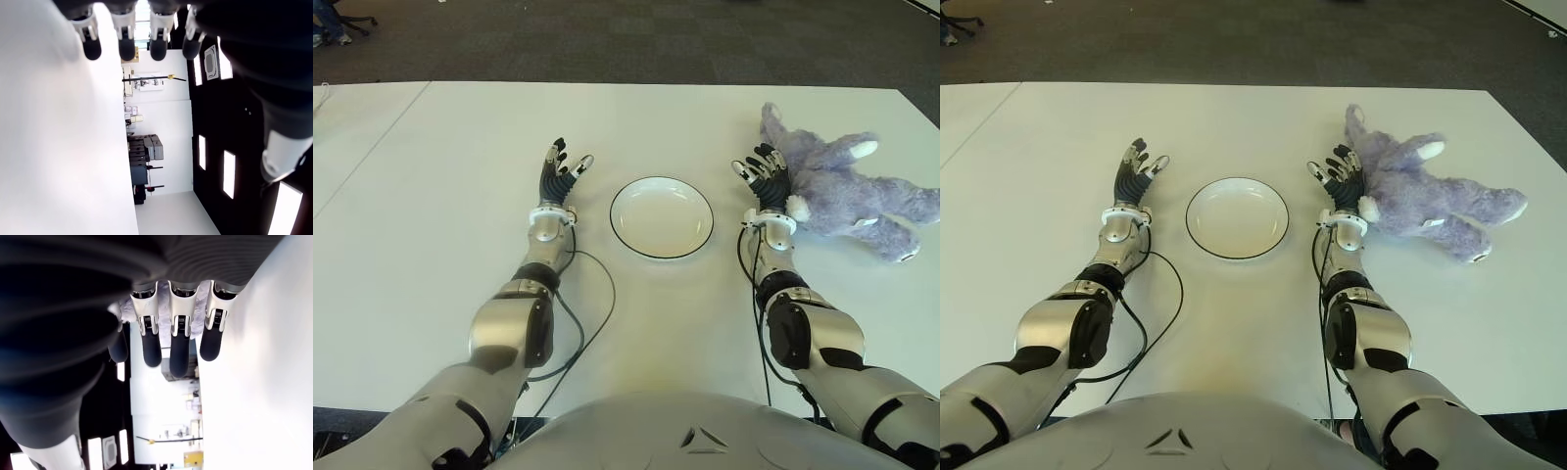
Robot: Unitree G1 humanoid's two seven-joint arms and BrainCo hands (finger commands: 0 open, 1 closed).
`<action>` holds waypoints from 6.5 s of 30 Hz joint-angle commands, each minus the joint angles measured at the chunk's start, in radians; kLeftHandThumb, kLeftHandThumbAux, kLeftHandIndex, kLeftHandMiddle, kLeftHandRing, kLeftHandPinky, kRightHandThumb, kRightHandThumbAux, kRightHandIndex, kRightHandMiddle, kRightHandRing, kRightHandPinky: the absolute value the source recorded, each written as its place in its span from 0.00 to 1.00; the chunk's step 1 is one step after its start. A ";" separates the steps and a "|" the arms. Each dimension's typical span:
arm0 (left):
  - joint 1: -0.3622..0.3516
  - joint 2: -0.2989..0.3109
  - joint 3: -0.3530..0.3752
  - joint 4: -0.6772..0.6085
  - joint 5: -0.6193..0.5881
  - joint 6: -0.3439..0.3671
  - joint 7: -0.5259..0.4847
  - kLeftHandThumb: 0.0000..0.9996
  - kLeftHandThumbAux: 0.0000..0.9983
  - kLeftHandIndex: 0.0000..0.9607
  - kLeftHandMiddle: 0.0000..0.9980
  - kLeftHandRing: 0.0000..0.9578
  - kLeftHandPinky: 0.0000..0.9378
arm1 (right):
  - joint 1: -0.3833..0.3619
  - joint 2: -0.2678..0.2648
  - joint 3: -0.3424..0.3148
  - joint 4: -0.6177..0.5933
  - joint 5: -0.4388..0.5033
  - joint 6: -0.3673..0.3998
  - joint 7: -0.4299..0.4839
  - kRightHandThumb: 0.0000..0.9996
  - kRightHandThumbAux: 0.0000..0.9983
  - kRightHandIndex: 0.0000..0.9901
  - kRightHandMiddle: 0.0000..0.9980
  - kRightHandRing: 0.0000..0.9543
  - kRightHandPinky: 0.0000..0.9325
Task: Put the doll into the plate.
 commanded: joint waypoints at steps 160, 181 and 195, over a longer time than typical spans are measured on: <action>0.163 -0.074 0.083 0.122 -0.051 0.188 -0.101 0.00 0.56 0.00 0.01 0.00 0.00 | 0.088 -0.840 0.413 0.016 -0.701 0.112 -0.588 0.00 0.55 0.04 0.00 0.00 0.00; 0.165 -0.077 0.080 0.122 -0.048 0.188 -0.100 0.00 0.58 0.00 0.01 0.01 0.00 | 0.047 -0.845 0.499 0.040 -0.689 0.181 -0.589 0.02 0.62 0.02 0.00 0.00 0.00; 0.168 -0.068 0.078 0.121 -0.044 0.183 -0.097 0.00 0.58 0.00 0.01 0.01 0.00 | 0.052 -0.823 0.491 0.046 -0.655 0.179 -0.589 0.08 0.67 0.03 0.00 0.00 0.00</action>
